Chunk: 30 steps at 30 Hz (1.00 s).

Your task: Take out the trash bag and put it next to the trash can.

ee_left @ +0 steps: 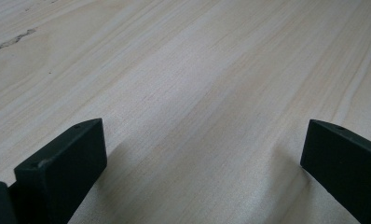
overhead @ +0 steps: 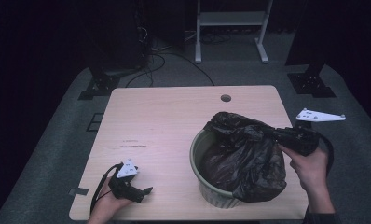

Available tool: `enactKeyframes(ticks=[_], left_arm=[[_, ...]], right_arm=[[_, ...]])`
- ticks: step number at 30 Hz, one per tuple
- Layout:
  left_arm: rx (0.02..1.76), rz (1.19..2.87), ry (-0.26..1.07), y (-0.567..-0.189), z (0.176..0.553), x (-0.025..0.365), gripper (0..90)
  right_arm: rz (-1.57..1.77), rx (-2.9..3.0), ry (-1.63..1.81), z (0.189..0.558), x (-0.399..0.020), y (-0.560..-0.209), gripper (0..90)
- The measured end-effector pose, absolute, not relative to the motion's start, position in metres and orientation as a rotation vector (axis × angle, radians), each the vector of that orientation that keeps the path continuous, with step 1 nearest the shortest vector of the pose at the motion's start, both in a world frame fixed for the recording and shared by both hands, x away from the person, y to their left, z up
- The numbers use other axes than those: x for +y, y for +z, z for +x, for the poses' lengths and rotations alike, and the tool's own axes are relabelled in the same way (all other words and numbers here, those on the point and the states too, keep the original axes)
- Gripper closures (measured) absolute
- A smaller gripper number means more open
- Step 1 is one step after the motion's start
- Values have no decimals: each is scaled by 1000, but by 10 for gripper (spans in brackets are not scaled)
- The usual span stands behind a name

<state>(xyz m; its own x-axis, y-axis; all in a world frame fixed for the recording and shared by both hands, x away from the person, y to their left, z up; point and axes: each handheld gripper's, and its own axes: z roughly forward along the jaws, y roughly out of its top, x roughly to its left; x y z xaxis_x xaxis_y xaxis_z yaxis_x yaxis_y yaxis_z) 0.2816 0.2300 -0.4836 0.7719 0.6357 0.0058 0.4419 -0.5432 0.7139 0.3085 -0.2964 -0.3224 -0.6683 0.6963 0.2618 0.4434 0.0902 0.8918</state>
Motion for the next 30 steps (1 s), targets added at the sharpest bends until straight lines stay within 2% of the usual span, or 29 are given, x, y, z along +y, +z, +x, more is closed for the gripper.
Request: enactKeyframes(ticks=[12, 30], left_arm=[[795, 2239, 350, -484, 281, 229, 0], [796, 2238, 350, -484, 281, 229, 0]], right_arm=[[1038, 2000, 1927, 311, -311, -326, 900], [994, 1949, 1996, 322, -316, -305, 900]])
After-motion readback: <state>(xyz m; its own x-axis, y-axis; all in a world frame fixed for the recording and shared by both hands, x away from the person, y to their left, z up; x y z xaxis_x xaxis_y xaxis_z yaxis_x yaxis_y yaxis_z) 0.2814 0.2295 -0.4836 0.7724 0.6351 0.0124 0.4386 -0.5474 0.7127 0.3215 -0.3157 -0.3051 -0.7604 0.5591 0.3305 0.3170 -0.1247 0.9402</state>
